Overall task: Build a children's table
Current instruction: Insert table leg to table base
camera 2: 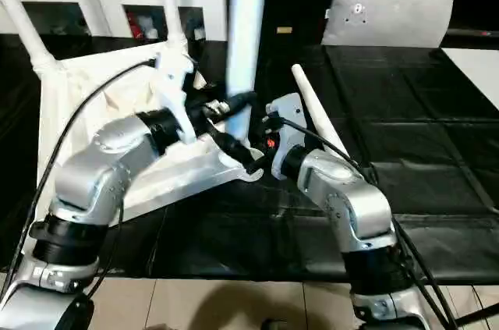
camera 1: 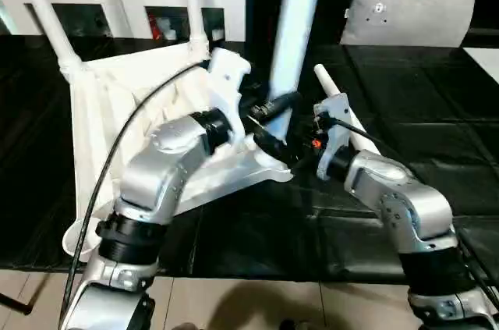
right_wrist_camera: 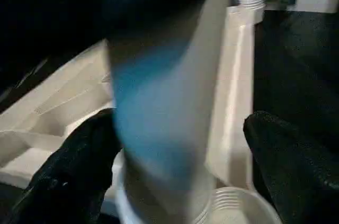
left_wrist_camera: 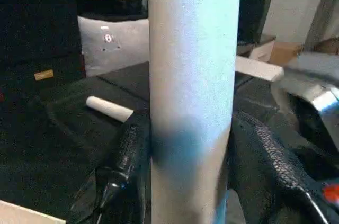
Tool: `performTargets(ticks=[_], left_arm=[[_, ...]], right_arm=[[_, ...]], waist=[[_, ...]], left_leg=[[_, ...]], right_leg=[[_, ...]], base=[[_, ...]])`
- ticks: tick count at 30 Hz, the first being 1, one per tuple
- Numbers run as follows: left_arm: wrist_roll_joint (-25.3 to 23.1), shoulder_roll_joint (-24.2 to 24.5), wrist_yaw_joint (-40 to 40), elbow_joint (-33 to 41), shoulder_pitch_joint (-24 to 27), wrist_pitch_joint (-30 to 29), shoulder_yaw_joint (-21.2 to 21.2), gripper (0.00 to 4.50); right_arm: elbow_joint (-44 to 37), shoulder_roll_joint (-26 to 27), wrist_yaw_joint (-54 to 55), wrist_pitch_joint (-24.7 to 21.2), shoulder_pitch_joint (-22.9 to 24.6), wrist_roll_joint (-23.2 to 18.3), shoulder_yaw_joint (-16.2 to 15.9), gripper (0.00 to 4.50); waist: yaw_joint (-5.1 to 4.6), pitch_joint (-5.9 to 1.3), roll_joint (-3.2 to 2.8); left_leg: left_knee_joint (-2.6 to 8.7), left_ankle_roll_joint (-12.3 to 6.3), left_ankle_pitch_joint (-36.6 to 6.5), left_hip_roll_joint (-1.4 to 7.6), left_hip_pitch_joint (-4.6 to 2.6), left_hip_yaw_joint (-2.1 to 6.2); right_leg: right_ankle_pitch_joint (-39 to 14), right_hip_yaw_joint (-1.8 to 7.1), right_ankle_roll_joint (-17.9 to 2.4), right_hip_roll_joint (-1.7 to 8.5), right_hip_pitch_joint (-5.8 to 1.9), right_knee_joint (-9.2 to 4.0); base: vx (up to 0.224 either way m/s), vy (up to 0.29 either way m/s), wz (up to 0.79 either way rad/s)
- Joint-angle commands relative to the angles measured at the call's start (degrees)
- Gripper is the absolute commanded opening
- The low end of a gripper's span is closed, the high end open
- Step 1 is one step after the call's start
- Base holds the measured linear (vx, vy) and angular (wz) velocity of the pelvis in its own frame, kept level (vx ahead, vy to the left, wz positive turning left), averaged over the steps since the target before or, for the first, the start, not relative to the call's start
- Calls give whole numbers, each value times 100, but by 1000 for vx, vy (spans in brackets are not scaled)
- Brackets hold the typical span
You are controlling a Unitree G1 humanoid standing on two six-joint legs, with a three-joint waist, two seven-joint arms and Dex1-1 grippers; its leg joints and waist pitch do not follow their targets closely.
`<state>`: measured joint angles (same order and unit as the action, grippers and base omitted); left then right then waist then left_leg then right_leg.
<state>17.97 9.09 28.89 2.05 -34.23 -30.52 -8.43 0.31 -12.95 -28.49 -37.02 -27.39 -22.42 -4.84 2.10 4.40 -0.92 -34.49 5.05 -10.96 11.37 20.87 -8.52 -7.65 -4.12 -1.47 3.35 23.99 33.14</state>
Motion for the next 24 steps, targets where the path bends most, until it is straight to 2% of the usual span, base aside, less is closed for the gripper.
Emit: performTargets(ticks=[1, 5, 8, 9, 13, 20, 24], left_arm=[[-83, 28, -10, 182, -19, 86, -81, 188], [-155, 65, 22, 189, -19, 124, -130, 188], [-172, 66, 27, 216, -6, 115, -134, 188], [-177, 61, 26, 215, -8, 114, -136, 188], [-200, 58, 28, 207, -13, 120, -131, 188], [-183, 80, 86, 226, -19, 79, -133, 188], [-126, 16, 32, 165, -80, 28, -25, 188]], right_arm=[[21, 28, 47, -78, -105, 42, 27, 371], [64, 58, 57, -100, -175, 29, 26, 332], [92, 86, 13, -203, -213, -67, 63, 319], [98, 81, -6, -217, -216, -74, 61, 296], [116, 84, -43, -257, -203, -66, 48, 264], [148, 130, -92, -317, -189, -151, 82, 199], [179, 151, -83, -302, -213, -140, 110, 193]], waist=[[16, -519, 63], [15, -523, 69], [7, -518, 65], [10, -523, 65], [15, -523, 65], [19, -526, 40], [17, -523, 34]], left_leg=[[322, -217, -584, 40, 26, -75], [318, -218, -573, 40, 27, -76], [320, -215, -590, 41, 25, -76], [317, -217, -576, 38, 27, -76], [317, -215, -555, 38, 29, -76], [317, -200, -579, 41, 24, -73], [317, -182, -603, 39, 23, -74]], right_leg=[[-2060, 193, -589, 311, -398, -369], [-2062, 197, -578, 316, -400, -367], [-2026, 198, -607, 311, -400, -365], [-2015, 197, -602, 311, -405, -363], [-2005, 200, -603, 312, -404, -359], [-1945, 200, -654, 313, -406, -356], [-1978, 198, -650, 311, -405, -359]], base=[[0, 0, 0], [0, 0, 0], [0, 0, 0], [0, 0, 0], [0, 0, 0], [0, 0, 0], [0, 0, 0]])
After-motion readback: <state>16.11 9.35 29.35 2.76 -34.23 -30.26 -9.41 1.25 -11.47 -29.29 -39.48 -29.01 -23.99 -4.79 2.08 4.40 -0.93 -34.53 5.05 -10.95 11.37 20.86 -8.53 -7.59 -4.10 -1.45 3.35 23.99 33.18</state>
